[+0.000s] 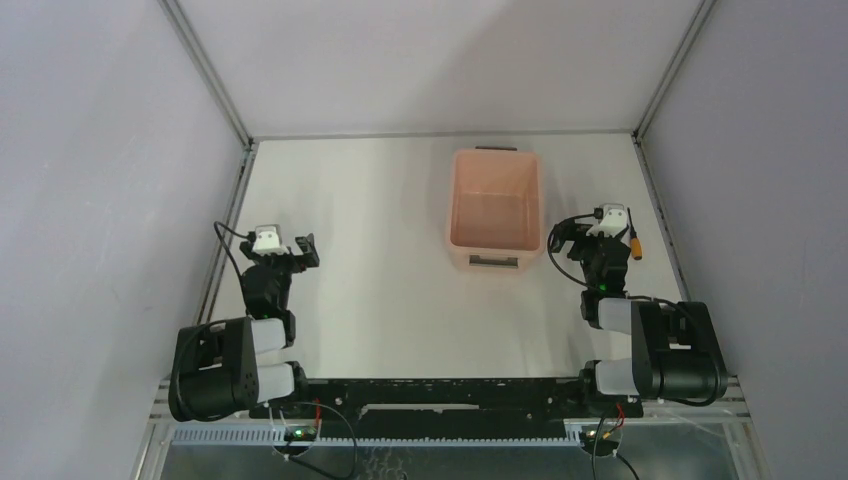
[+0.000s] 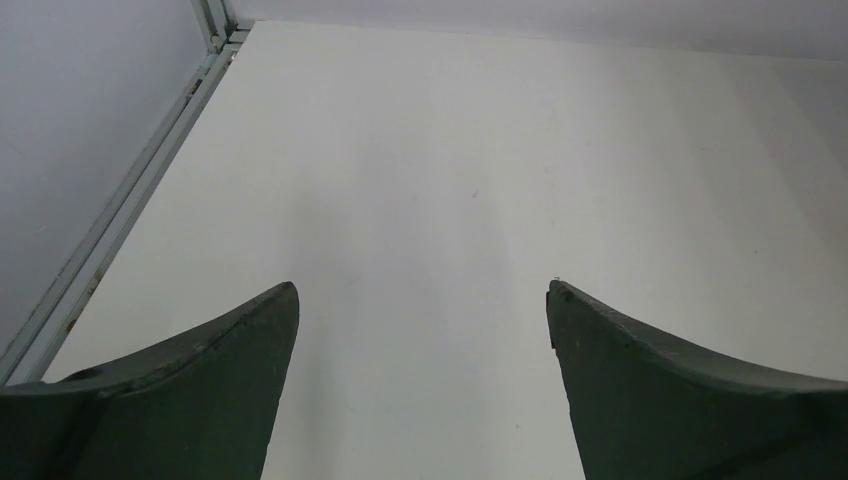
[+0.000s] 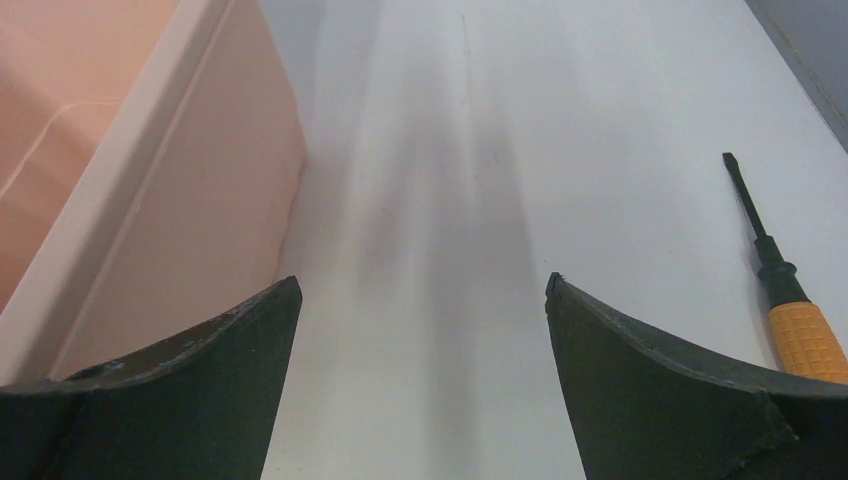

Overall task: Put the screwdriver in the bin
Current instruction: Pick up the screwdriver from the center of the board.

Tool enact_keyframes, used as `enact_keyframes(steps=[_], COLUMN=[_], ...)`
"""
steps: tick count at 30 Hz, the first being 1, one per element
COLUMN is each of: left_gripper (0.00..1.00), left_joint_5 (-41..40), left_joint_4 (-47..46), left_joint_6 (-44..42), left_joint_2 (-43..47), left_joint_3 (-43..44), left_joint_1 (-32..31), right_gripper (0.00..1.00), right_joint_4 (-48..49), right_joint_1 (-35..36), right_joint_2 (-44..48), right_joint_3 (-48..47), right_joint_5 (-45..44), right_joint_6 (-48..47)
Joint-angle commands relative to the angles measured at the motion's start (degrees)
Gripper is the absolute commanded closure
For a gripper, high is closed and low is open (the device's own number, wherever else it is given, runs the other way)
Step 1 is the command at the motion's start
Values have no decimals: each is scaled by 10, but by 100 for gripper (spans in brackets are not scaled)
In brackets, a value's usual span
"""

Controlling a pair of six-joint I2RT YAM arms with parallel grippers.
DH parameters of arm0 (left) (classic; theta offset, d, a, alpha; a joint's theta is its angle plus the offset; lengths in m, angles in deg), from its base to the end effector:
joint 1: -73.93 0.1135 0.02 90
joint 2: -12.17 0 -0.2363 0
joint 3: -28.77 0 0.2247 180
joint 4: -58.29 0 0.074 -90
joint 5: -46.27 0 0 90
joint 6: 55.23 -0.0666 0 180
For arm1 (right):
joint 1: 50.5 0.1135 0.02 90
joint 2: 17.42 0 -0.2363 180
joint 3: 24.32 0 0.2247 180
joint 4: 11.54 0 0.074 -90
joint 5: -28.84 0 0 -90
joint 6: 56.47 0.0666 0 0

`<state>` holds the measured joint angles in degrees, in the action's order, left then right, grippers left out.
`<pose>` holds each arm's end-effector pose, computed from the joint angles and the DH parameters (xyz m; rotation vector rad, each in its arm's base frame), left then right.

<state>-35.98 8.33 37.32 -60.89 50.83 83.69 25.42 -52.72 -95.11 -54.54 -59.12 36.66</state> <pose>0.2307 0.0306 0.1624 -0.0651 1.5875 -0.0093 0.2596 -0.0077 0.1531 0.0559 1.7534 0.0428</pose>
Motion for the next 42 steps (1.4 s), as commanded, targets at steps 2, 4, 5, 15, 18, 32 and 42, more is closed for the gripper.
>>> enact_keyframes(steps=[2,4,5,15,18,32,42], left_gripper=[2,2,2,2,2,2,2], left_joint_5=[3,3,3,2,2,2,3], left_joint_4=[-17,-17,-17,-17,-17,-17,-16], left_joint_6=[-4,-4,-4,-4,-4,-4,-3], left_joint_2=[7,7,8,7,7,7,7], left_joint_3=[13,14,14,14,13,14,13], left_joint_1=[-1,-2,-2,-2,-2,-2,-1], right_gripper=[0,0,0,0,0,0,4], right_joint_4=[15,15,15,-29,-100,-507,-792], right_joint_1=[1,1,1,-2,-7,-70,-161], right_joint_2=[-1,0,0,17,55,195,37], right_joint_3=[-3,-3,-3,-20,-45,-277,-538], right_joint_5=[5,4,4,-9,-34,-131,-67], right_joint_6=[-1,-1,-1,6,17,37,53])
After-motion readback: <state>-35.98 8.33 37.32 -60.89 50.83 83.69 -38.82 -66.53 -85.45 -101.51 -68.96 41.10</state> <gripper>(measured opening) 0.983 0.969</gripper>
